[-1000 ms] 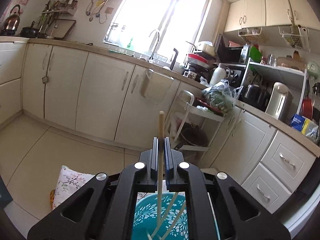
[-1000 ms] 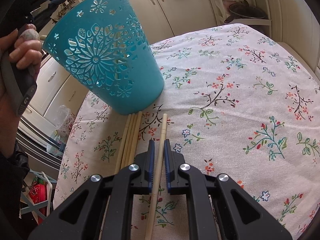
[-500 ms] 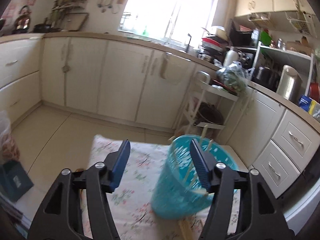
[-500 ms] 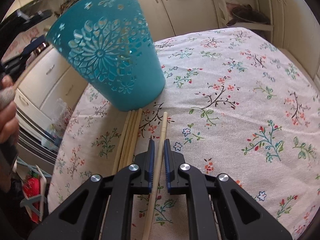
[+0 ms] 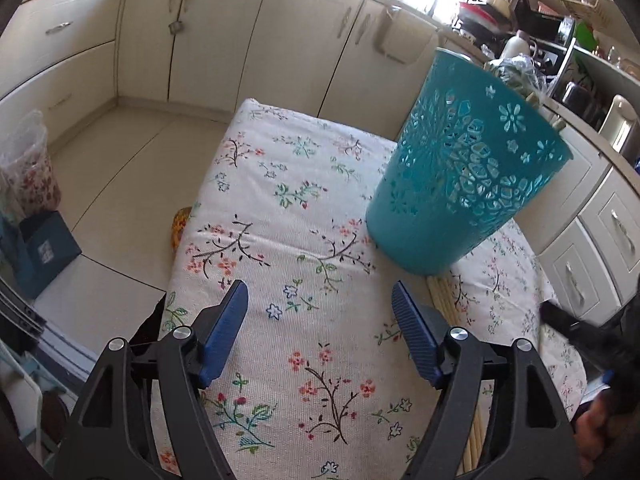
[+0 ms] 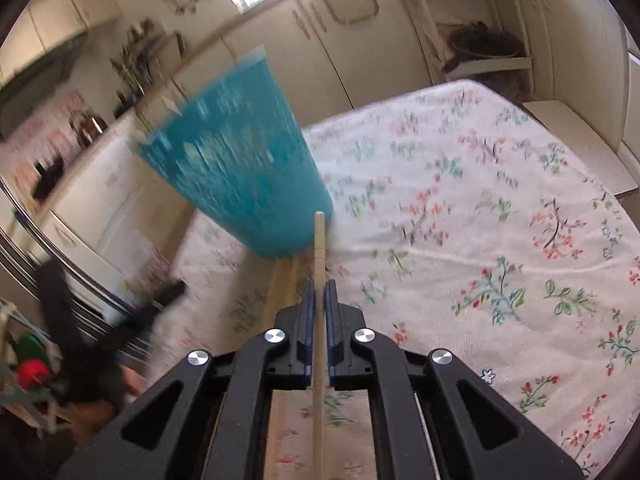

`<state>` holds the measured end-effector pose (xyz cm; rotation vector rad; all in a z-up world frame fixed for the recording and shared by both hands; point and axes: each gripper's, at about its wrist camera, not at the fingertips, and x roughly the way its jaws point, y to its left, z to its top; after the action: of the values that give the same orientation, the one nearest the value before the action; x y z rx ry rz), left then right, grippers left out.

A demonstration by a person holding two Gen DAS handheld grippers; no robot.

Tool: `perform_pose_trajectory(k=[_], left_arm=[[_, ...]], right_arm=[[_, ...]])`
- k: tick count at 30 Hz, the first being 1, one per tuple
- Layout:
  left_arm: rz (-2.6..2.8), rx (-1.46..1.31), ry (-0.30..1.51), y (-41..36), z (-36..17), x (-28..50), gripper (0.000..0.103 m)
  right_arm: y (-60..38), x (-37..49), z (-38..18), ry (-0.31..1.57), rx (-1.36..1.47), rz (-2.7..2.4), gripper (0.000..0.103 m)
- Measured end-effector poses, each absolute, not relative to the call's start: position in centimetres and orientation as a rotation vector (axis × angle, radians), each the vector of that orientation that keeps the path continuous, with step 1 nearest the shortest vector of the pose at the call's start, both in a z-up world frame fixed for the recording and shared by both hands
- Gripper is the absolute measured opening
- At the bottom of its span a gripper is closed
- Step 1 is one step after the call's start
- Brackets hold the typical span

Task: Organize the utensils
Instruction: 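Grasp a wooden stick with the right gripper and lift it, then drop the stick into the teal basket by opening the right gripper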

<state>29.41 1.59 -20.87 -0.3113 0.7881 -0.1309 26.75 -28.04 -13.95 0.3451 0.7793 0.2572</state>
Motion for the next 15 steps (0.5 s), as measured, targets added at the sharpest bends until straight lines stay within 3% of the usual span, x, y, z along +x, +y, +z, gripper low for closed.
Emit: perform_pose_trajectory(k=[9,15], left_arm=[[-0.127,-0.348,0.803,1.6,-21.0,30.2,0.073],[-0.137,-0.376,0.803,1.9,-21.1,30.2,0.073]], right_arm=[[-27.1,27.4,-1.6,0.487,0.418,0.396,0.005],[-25.2,29.4,3.3,0.411,0.374,0.436,0.005]])
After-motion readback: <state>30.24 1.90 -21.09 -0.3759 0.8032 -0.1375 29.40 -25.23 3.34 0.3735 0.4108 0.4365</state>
